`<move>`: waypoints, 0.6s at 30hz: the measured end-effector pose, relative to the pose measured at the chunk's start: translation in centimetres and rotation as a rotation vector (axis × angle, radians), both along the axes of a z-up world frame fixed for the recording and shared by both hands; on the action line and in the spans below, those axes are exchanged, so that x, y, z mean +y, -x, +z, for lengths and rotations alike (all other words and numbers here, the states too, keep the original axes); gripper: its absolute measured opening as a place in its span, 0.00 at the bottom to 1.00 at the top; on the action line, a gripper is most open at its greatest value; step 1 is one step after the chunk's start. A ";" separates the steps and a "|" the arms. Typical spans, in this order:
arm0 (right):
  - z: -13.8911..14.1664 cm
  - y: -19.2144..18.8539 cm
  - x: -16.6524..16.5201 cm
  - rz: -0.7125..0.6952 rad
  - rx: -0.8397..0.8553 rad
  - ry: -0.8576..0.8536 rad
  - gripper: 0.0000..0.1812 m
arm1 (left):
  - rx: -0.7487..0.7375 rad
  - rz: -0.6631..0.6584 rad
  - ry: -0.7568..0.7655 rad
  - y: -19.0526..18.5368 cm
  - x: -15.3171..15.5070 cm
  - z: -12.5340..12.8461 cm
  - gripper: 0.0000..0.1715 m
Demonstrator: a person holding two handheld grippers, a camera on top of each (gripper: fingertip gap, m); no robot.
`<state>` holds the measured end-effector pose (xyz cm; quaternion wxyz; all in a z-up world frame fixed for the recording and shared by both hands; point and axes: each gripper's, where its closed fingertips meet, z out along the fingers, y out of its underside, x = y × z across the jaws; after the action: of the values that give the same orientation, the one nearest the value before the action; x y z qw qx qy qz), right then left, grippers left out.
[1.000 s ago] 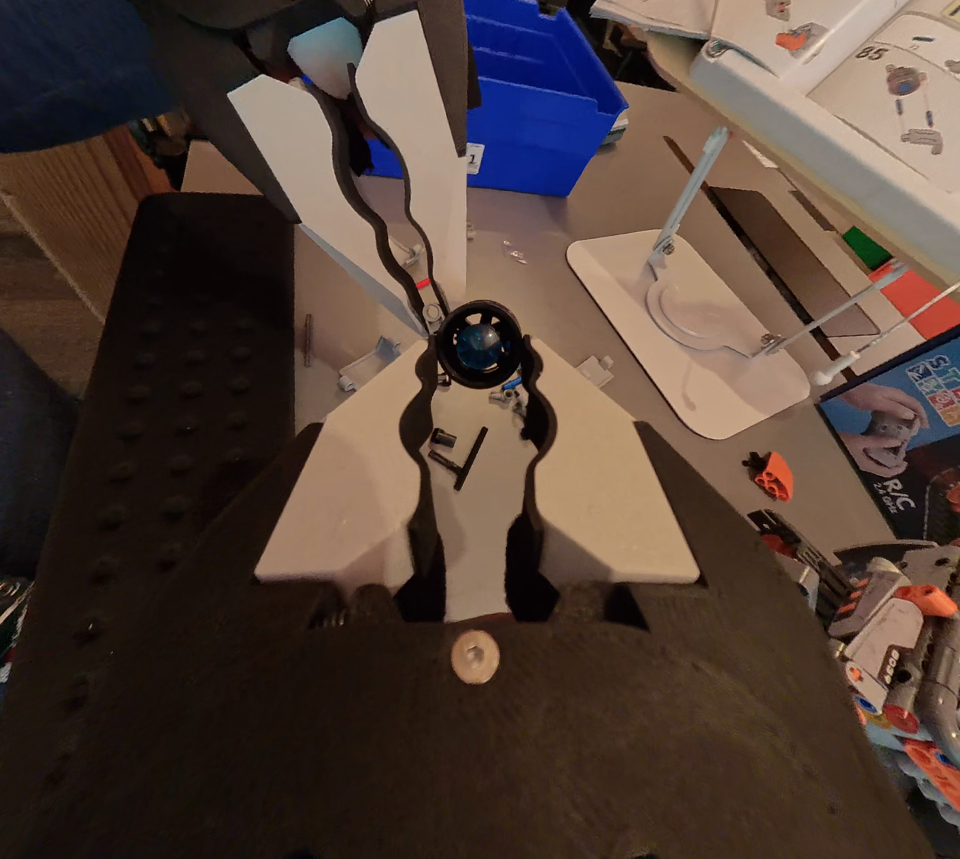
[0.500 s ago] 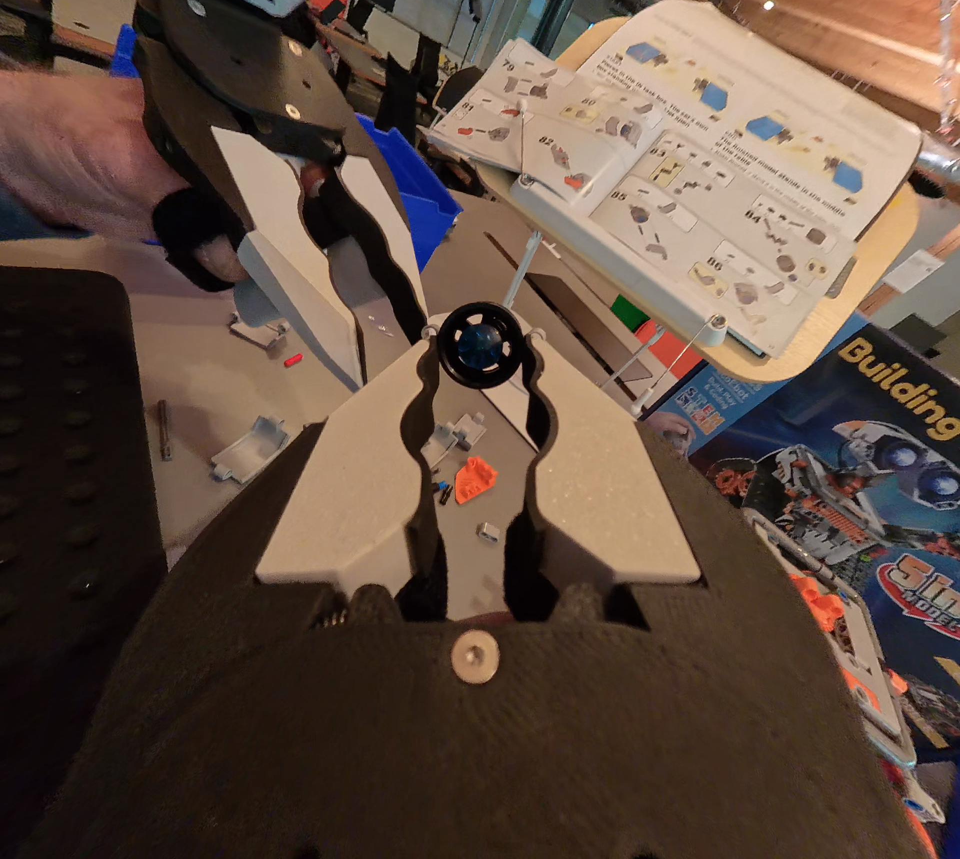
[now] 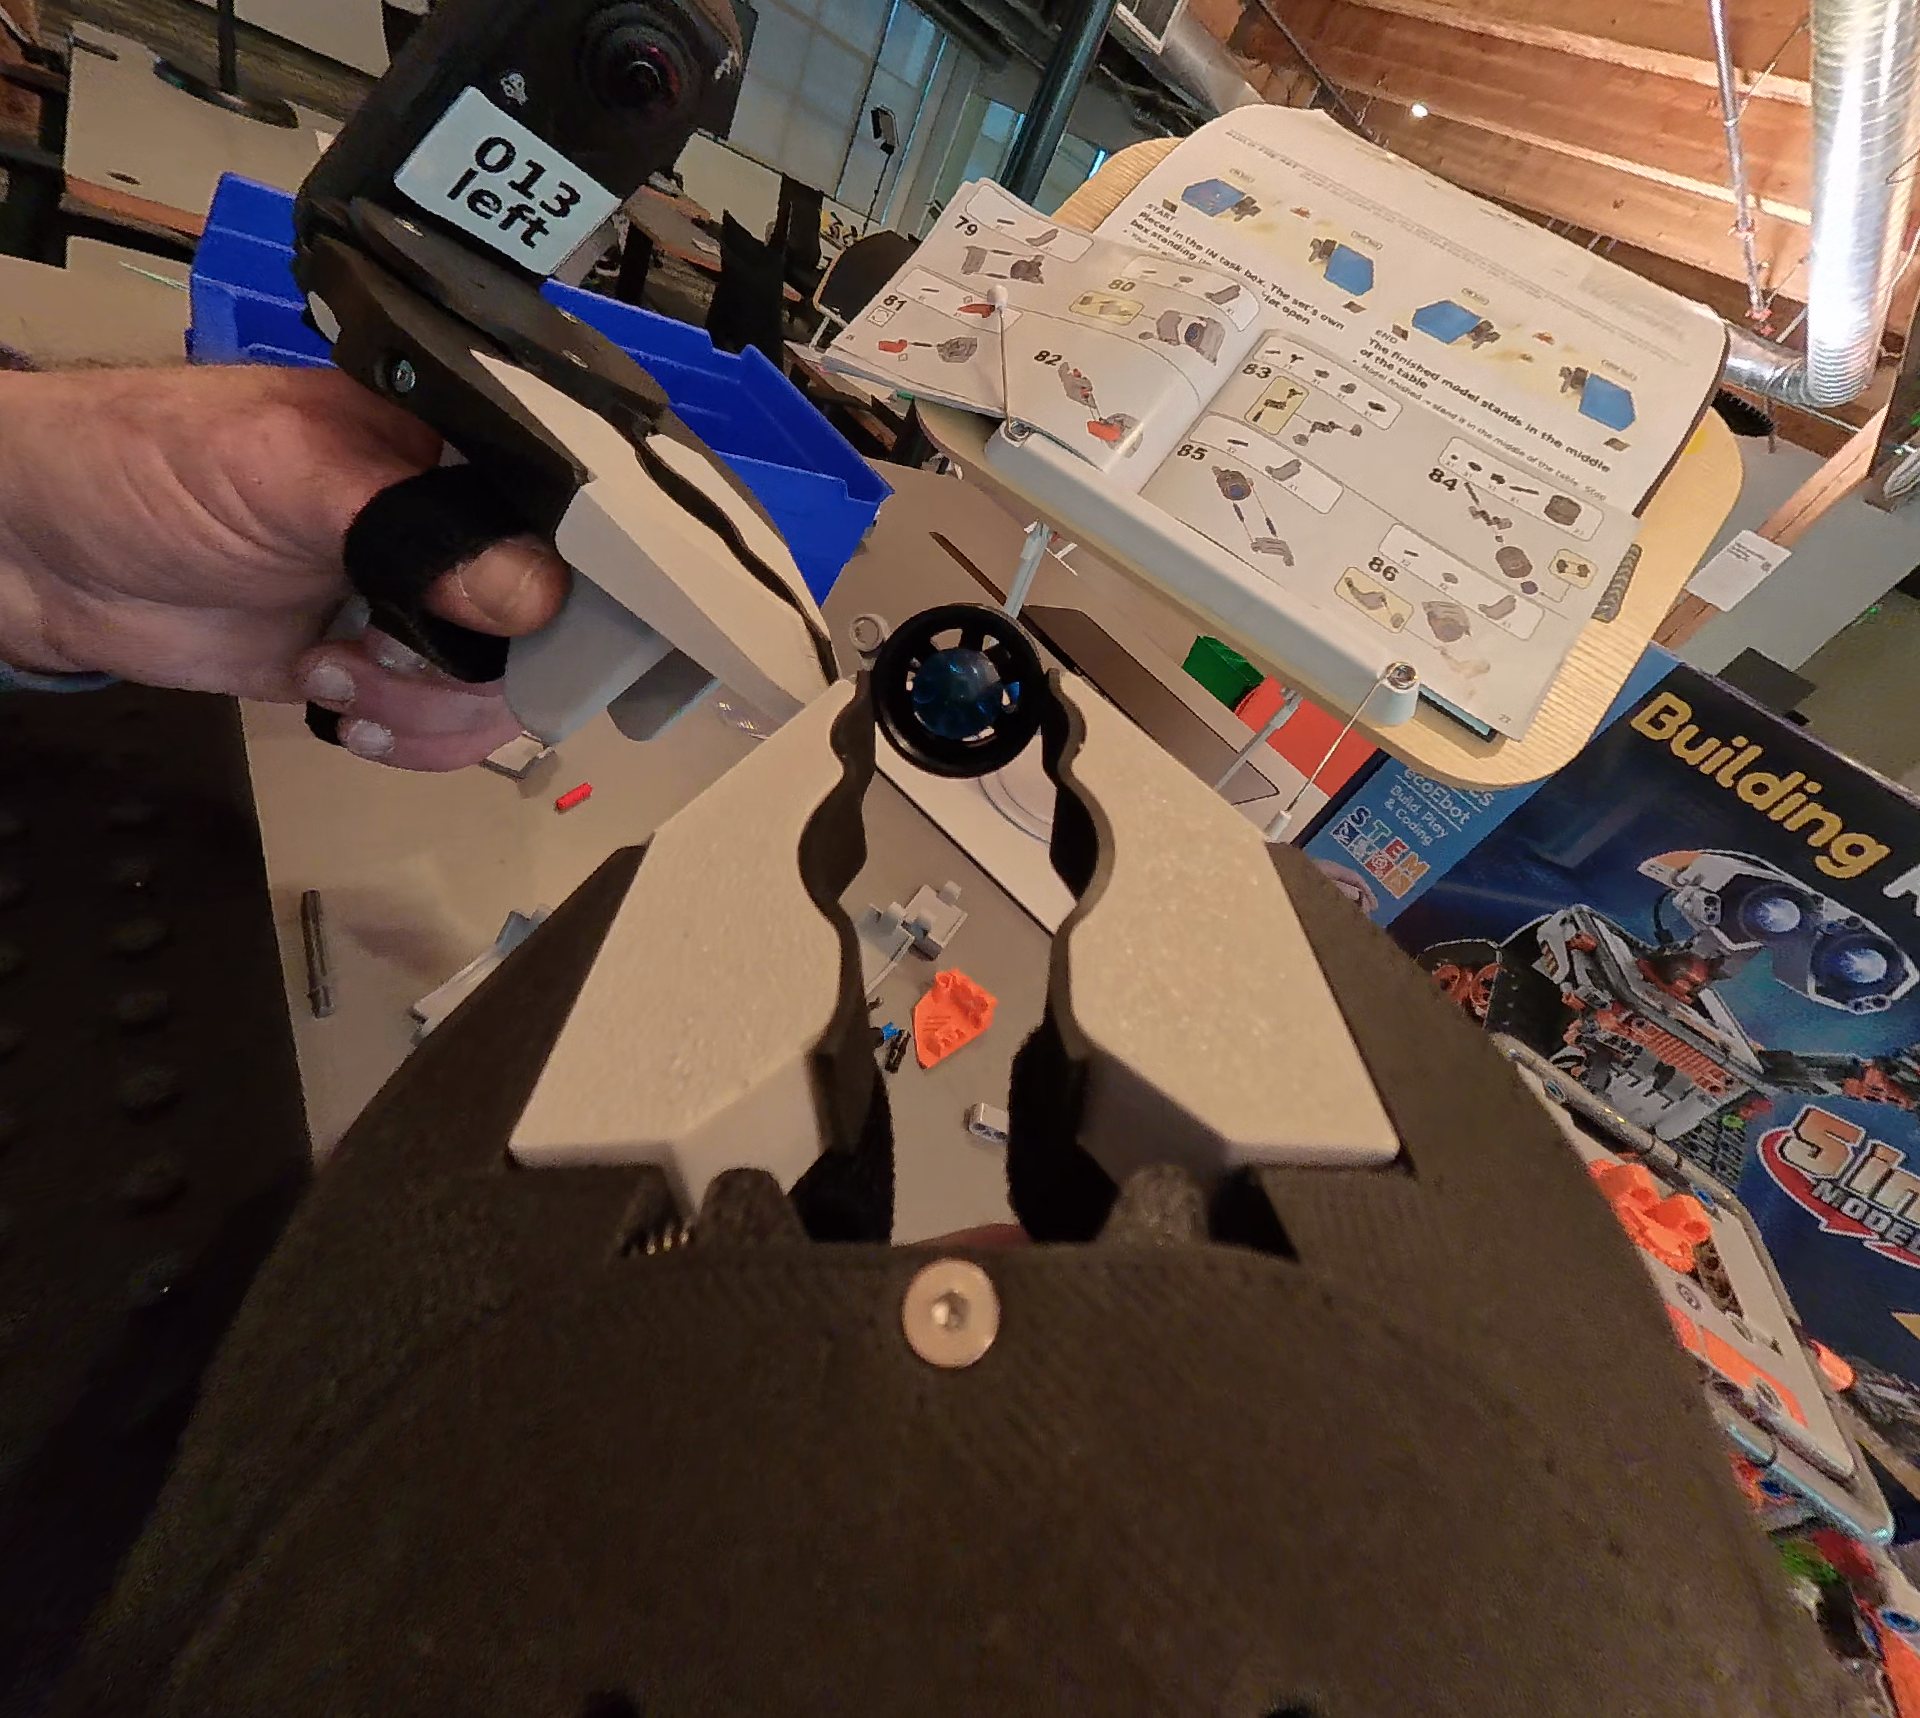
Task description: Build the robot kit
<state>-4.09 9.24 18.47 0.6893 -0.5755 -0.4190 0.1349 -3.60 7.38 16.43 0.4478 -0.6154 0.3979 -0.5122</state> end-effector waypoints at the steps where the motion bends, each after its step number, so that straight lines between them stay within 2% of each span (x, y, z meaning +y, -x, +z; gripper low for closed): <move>1: 0.0 -0.1 0.0 -0.004 0.002 -0.001 0.16 | -0.002 0.006 -0.003 0.0 0.0 0.0 0.00; 6: -0.1 -0.6 -0.1 -0.020 0.006 -0.012 0.16 | -0.019 0.038 0.000 -0.2 0.6 0.0 0.00; 10: 0.0 -1.0 -0.1 -0.036 0.010 -0.017 0.16 | -0.028 0.106 0.006 -0.2 1.3 -0.2 0.11; 13: -0.2 -1.0 -0.3 -0.033 0.009 -0.013 0.16 | -0.030 0.134 -0.007 -0.1 1.6 -0.2 0.10; 18: -0.8 -1.1 -0.7 -0.038 -0.030 -0.030 0.16 | -0.022 0.092 -0.037 -0.5 1.1 -0.4 0.03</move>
<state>-3.03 8.55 17.71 0.6939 -0.5750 -0.4201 0.1068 -3.09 8.43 16.05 0.4865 -0.6191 0.3736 -0.4903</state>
